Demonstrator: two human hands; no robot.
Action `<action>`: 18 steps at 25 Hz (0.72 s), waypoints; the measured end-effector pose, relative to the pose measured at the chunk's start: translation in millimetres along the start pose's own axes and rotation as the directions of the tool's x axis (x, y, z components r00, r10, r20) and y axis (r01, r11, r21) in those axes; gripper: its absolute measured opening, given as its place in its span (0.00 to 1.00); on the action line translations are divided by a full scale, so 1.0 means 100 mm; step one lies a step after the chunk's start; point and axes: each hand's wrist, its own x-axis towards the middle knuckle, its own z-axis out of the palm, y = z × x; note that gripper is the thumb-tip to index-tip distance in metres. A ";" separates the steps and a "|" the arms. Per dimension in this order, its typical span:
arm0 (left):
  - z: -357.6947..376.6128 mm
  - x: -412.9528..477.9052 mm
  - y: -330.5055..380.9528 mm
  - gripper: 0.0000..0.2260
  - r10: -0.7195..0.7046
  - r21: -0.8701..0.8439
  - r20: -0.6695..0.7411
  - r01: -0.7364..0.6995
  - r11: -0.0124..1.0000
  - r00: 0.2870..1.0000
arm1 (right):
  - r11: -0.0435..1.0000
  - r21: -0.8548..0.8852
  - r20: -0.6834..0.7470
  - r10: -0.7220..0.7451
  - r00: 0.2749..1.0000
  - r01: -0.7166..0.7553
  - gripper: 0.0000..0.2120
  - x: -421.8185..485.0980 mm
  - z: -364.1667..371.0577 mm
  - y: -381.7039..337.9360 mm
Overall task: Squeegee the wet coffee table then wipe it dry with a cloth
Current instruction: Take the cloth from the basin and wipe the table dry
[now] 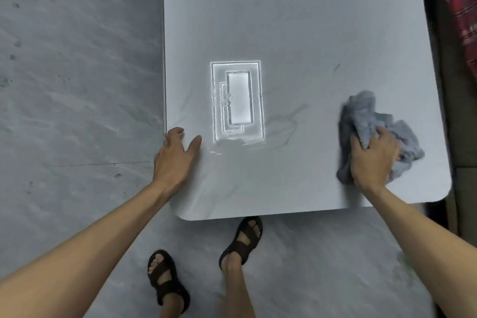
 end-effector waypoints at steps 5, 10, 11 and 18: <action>-0.21 0.00 -0.21 0.18 -0.106 -0.364 0.006 0.101 0.926 0.994 | 0.792 0.030 -0.097 0.609 0.787 -0.609 0.25 -0.09 0.23 -0.82; -0.27 0.02 -0.41 0.13 -0.163 -0.541 0.069 0.175 0.823 0.984 | 0.972 0.018 -0.053 0.236 0.970 -0.235 0.24 -0.60 0.62 -1.76; -0.27 0.00 -0.44 0.14 -0.174 -0.556 0.072 0.184 0.810 0.982 | 0.994 -0.001 0.000 0.107 0.994 -0.107 0.24 -0.73 0.67 -1.90; -0.26 -0.08 -0.64 0.21 -0.180 -0.589 0.101 0.205 0.782 0.978 | 0.831 -0.063 0.265 -0.520 0.812 0.553 0.25 -1.01 0.69 -2.17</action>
